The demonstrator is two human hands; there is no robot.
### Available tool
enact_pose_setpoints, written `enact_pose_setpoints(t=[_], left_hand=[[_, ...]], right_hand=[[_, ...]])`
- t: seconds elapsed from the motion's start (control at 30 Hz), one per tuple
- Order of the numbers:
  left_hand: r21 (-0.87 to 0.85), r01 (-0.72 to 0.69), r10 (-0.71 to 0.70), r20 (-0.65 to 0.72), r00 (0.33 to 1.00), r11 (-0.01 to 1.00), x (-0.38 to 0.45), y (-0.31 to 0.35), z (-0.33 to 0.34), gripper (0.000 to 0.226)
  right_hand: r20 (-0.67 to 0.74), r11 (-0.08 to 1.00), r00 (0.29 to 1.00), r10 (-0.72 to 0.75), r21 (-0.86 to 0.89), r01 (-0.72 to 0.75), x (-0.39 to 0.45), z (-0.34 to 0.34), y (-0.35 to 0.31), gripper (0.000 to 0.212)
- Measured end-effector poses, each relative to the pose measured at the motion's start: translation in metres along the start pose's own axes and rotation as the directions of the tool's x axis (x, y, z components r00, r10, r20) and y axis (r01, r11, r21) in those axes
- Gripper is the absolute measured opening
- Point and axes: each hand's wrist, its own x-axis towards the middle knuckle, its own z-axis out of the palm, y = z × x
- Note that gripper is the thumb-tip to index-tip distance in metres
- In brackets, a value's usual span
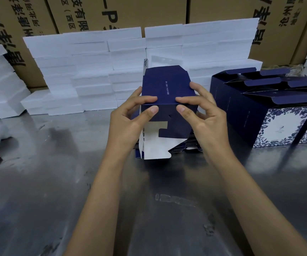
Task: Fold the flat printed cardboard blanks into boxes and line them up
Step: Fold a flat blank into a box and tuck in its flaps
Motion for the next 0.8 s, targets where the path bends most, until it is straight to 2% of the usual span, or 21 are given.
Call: enact_pose_setpoints(t=[0.23,0.4,0.5,0.57,0.63,0.7,0.8], left_hand=[[0.018,0.013,-0.013,-0.041,0.999,1.0,0.0,0.003,-0.001,0.021],[0.175,0.001,-0.005,0.023,1.0,0.985,-0.002,0.006,-0.003,0.027],[0.2,-0.03,0.049,-0.088,0.995,0.979,0.002,0.009,-0.01,0.028],[0.113,-0.023,0.045,-0.199,0.979,0.993,0.005,0.01,-0.016,0.027],[-0.068,0.029,-0.046,-0.268,0.962,0.997,0.005,0.01,-0.021,0.026],[-0.221,0.086,-0.149,-0.284,0.947,0.971,0.004,0.008,-0.022,0.027],[-0.306,0.184,-0.266,-0.252,0.931,0.934,0.003,0.004,-0.012,0.03]], right_hand=[[-0.015,0.998,0.999,0.041,0.05,-0.04,0.003,-0.006,0.003,0.023],[0.002,0.998,1.0,0.028,0.06,-0.028,0.007,-0.01,0.003,0.025],[-0.008,0.984,0.994,0.106,0.144,-0.104,0.009,-0.011,0.005,0.038],[-0.043,0.967,0.983,0.176,0.193,-0.165,0.011,-0.014,0.008,0.038],[-0.056,0.958,0.975,0.217,0.205,-0.201,0.014,-0.017,0.012,0.039],[-0.011,0.952,0.973,0.231,0.21,-0.224,0.014,-0.016,0.014,0.041],[0.116,0.963,0.973,0.198,0.164,-0.216,0.01,-0.01,0.016,0.051]])
